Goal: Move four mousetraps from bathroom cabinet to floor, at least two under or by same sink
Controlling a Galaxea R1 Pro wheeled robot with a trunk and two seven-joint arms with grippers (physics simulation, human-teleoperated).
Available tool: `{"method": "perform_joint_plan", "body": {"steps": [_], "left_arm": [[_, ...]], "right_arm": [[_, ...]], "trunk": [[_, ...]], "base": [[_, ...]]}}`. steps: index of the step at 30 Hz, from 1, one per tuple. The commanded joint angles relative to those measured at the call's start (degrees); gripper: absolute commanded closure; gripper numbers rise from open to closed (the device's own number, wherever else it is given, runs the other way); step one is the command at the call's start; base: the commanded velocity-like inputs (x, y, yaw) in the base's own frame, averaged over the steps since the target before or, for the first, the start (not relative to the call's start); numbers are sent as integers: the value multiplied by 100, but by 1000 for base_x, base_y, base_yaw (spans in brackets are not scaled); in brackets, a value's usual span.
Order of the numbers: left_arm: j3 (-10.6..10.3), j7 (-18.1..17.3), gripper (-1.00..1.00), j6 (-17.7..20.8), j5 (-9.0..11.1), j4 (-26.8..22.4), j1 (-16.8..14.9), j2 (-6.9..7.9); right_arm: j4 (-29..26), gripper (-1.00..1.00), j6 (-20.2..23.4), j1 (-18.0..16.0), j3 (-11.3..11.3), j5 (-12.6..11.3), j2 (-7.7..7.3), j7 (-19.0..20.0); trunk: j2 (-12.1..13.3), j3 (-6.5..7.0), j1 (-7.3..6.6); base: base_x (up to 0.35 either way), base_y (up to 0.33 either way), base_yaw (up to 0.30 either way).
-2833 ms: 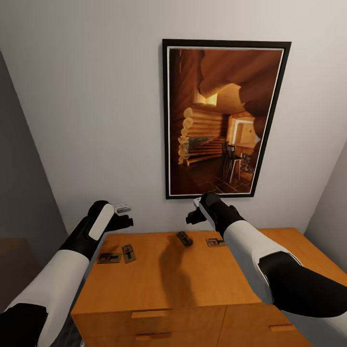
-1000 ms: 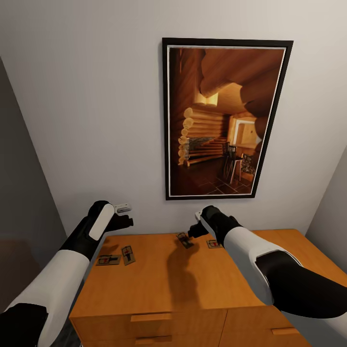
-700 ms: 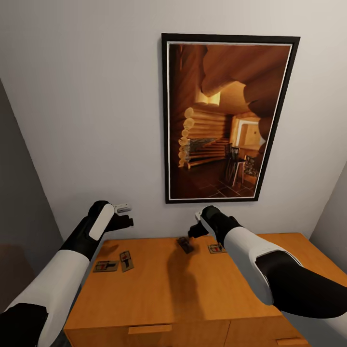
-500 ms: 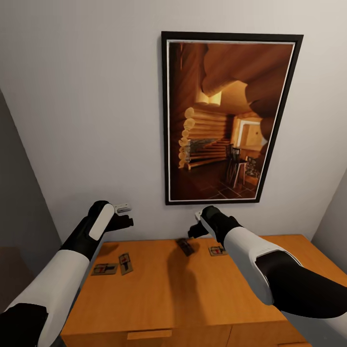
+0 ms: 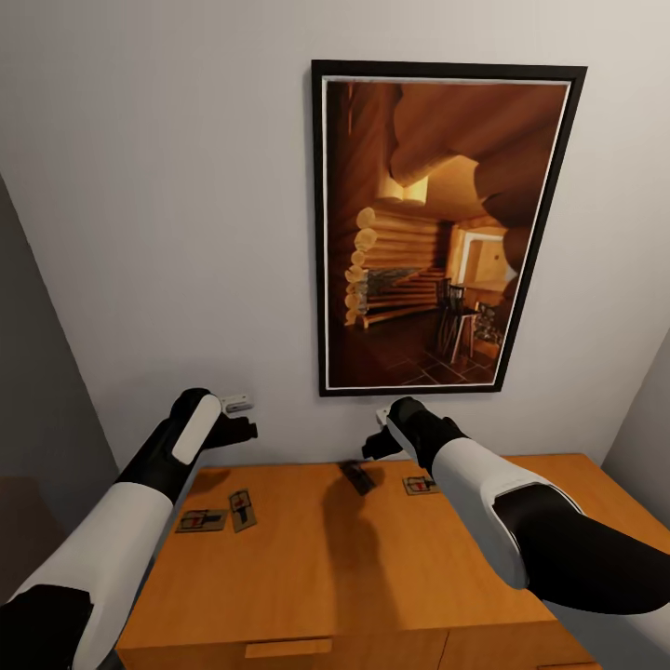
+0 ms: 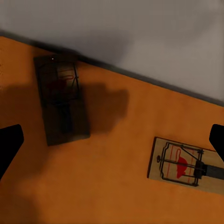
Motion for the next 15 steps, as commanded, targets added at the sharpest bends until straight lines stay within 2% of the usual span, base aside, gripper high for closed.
{"method": "perform_joint_plan", "body": {"steps": [1, 15], "left_arm": [[-22, 58, -100, 8, 60, 19, -6, 7], [-14, 25, -100, -3, 105, 628, -6, 7]], "right_arm": [[-5, -100, 24, -5, 9, 60, 0, 49], [15, -100, -20, -5, 5, 26, 0, 51]], "trunk": [[-13, -13, 4], [-13, -13, 4]], "base": [[2, 0, 0], [0, 0, 0]]}}
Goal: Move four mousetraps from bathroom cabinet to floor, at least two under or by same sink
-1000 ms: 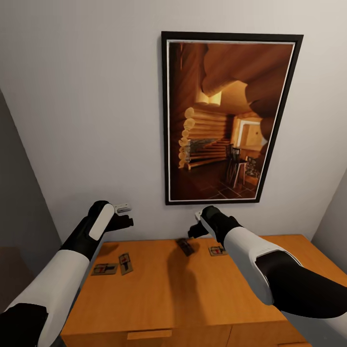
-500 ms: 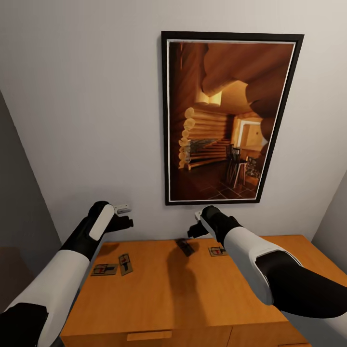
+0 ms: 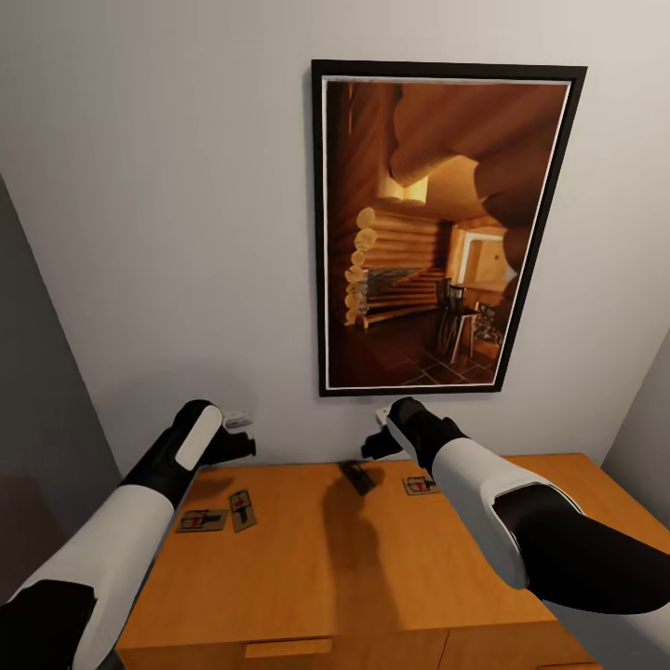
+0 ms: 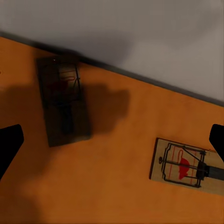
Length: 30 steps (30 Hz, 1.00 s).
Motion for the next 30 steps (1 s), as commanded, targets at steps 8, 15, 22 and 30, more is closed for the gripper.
{"method": "perform_joint_plan", "body": {"steps": [8, 15, 22, 30], "left_arm": [[-14, 46, -100, 3, 61, 189, -6, 20], [-11, 44, -100, 5, 61, 218, -6, 24], [-8, 44, -100, 2, 61, 213, -6, 25], [-2, 44, -100, 0, 61, 198, -6, 25]], "right_arm": [[3, -100, 12, -5, 10, -366, 0, 41], [5, -100, 5, -5, 13, -539, 0, 44], [5, -100, -1, -5, 14, -581, 0, 46], [12, -100, -2, -5, 14, -588, 0, -4]], "trunk": [[-13, -13, 4], [-13, -13, 4], [-13, -13, 4], [-13, -13, 4]], "base": [[0, 0, 0], [0, 0, 0], [0, 0, 0], [0, 0, 0]]}}
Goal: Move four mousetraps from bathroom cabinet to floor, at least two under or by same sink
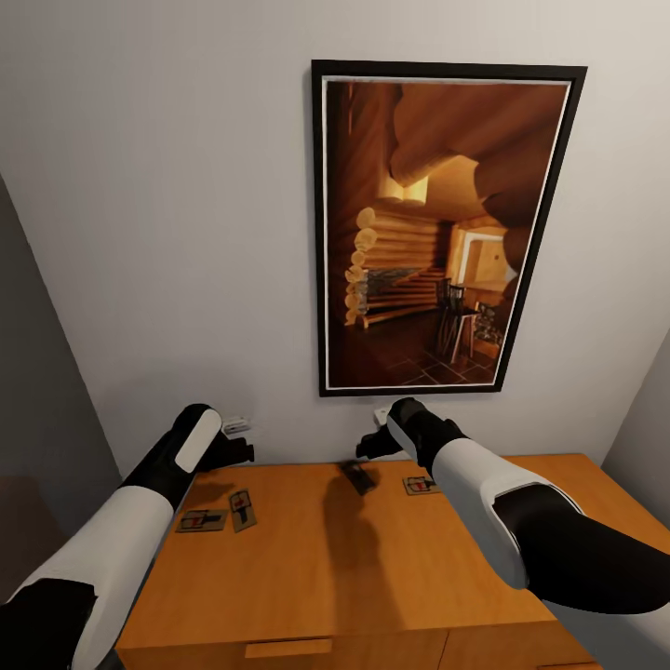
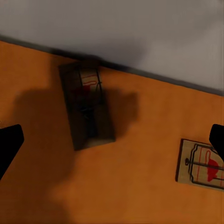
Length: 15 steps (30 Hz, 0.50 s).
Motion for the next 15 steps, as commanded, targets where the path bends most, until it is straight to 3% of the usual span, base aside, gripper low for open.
{"method": "perform_joint_plan", "body": {"steps": [1, 15], "left_arm": [[-27, 57, -100, 10, 60, -7, -5, 8], [-35, 62, -100, 9, 60, 1, -5, 16]], "right_arm": [[-3, -100, 24, -6, 31, -4, 0, 13], [-2, -100, 25, -6, 42, 45, 0, 48]], "trunk": [[-13, -13, 4], [-13, -13, 4]], "base": [[0, 0, 0], [0, 0, 0]]}}
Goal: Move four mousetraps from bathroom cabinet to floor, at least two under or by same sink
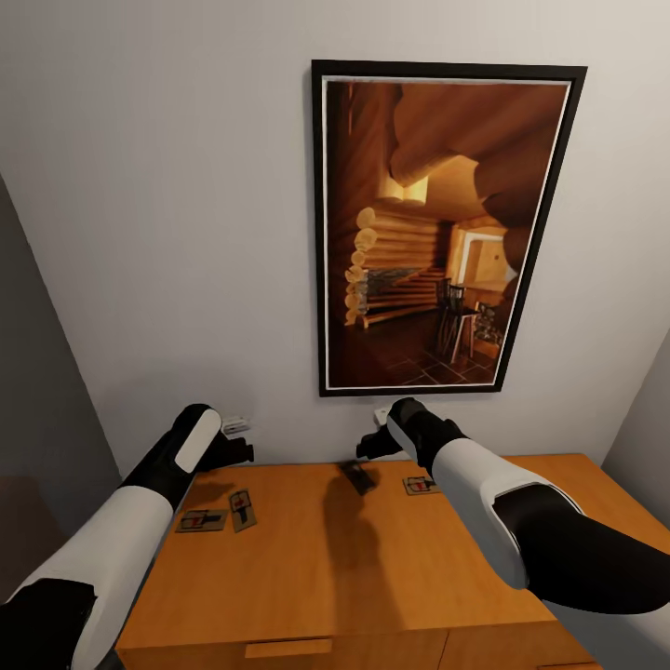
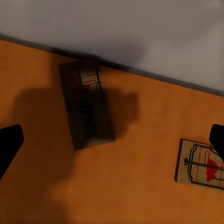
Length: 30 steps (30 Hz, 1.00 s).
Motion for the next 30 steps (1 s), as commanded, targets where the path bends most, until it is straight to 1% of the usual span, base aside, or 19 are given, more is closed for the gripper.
{"method": "perform_joint_plan", "body": {"steps": [1, 7, 13, 18, 23, 30], "left_arm": [[-28, 55, -100, 10, 60, -8, -5, 8], [-27, 56, -100, 10, 60, -10, -5, 9], [-29, 56, -100, 5, 60, -6, -5, 8], [-28, 56, -100, 2, 58, -5, -5, 8], [-32, 56, -100, 2, 54, -11, -5, 8], [-33, 56, -100, 0, 52, -25, -5, 6]], "right_arm": [[-4, -100, 22, -6, 34, 5, 0, 22], [41, -100, -47, -4, 55, 18, 0, 19], [341, -100, -215, 1, 91, 66, 0, 6], [452, -100, -292, -2, 123, 97, 0, -1], [483, -100, -309, -4, 135, 110, 0, -13], [504, -100, -215, -4, 140, 98, 0, -6]], "trunk": [[-13, -13, 4], [-13, -13, 4], [-13, -13, 4], [-13, -13, 4], [-13, -13, 4], [-13, -13, 4]], "base": [[0, 0, 0], [0, 0, 0], [0, 0, 0], [0, 0, 0], [0, 0, 0], [0, 0, 0]]}}
